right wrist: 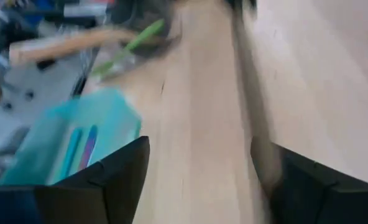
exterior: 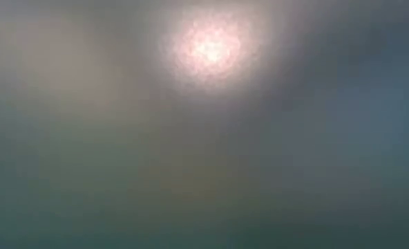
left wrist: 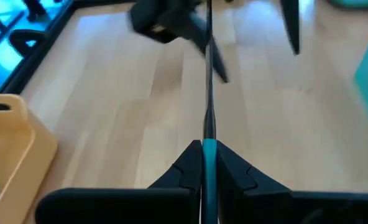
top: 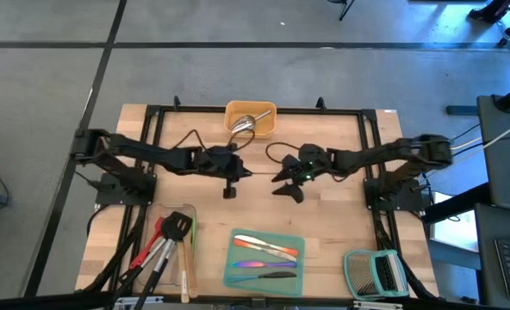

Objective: Pick & Place Kitchen Items
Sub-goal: Put the blue table knife into the green bin

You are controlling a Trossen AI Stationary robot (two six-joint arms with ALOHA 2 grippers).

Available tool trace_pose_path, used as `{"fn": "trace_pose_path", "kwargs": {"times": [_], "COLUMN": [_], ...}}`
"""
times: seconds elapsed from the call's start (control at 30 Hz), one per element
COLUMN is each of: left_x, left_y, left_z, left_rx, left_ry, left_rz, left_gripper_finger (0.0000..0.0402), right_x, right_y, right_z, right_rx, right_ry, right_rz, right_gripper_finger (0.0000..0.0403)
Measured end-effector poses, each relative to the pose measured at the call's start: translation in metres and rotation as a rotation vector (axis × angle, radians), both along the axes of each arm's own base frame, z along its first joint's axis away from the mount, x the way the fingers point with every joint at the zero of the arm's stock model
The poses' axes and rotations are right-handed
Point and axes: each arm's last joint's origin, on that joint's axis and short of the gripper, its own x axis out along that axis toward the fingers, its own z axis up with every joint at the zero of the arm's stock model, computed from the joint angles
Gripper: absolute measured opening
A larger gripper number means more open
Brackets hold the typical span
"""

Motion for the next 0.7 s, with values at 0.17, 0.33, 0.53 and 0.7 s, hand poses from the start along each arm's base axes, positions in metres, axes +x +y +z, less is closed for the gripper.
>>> {"fn": "trace_pose_path", "kwargs": {"times": [0.17, 0.33, 0.53, 0.7], "left_x": [-0.004, 0.000, 0.002, 0.004], "left_y": [-0.014, -0.038, -0.080, -0.113], "left_z": [0.015, 0.022, 0.034, 0.043], "left_rx": [-0.080, -0.189, -0.331, -0.362], "left_ry": [0.050, 0.056, 0.027, -0.011], "left_rz": [0.011, -0.026, -0.043, -0.012], "left_gripper_finger": [0.0012, 0.0012, 0.0012, 0.0012], "right_x": [-0.017, -0.030, -0.046, -0.057], "right_y": [0.018, 0.045, 0.073, 0.087], "right_z": [0.025, 0.046, 0.045, 0.037], "right_rx": [-0.071, -0.146, -0.324, -0.436], "right_ry": [-0.045, -0.133, -0.020, 0.078], "right_rz": [0.155, 0.252, 0.105, -0.030], "right_gripper_finger": [0.0285, 0.0286, 0.0286, 0.0286]}}
